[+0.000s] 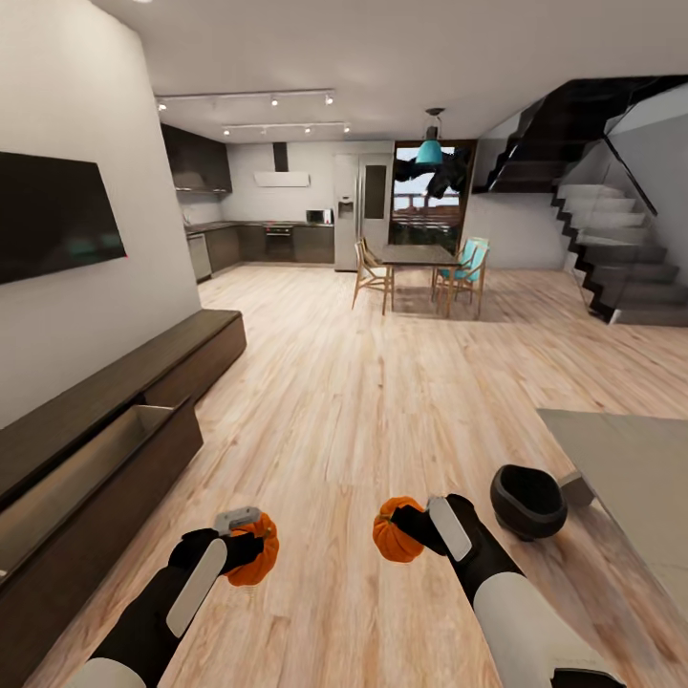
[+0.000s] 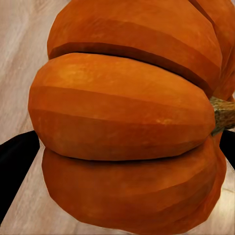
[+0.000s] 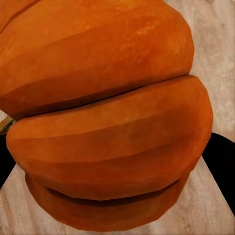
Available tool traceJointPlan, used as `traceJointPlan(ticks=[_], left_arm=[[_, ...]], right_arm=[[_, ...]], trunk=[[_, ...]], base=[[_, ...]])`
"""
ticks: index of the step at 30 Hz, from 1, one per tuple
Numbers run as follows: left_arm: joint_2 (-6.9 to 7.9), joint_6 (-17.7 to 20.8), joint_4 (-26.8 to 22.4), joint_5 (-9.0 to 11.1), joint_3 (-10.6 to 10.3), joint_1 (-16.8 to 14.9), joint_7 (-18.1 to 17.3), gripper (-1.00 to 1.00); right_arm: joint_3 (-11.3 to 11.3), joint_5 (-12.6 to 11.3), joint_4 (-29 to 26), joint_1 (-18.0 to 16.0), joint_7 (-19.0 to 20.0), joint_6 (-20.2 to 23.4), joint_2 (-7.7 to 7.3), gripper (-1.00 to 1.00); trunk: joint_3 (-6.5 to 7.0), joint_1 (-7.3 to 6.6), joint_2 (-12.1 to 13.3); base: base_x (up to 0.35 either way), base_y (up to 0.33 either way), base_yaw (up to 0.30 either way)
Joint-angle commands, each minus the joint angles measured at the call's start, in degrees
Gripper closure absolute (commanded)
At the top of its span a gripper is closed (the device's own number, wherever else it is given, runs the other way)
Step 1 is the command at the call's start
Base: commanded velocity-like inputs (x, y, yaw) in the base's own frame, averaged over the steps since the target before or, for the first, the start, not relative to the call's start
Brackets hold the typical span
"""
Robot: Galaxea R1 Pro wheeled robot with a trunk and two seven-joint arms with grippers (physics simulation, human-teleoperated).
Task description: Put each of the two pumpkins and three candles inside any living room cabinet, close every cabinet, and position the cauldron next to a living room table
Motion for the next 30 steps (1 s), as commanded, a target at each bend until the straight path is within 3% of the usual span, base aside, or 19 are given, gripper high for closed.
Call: traceJointPlan(ticks=[1,30], left_arm=[[0.07,0.0,-0.1,0.5,-0.2,0.0,0.7,1.00],[0.07,-0.3,0.2,0.5,-0.2,0.0,0.7,1.00]], right_arm=[[-0.2,-0.7,-0.1,-0.1,-0.5,0.0,0.06,1.00],[-0.1,-0.7,-0.1,0.0,-0.5,0.0,0.06,1.00]], trunk=[[-0.06,0.03,0.0],[-0.21,0.03,0.0]], base=[[0.349,0.000,0.000],[0.349,0.000,0.000]])
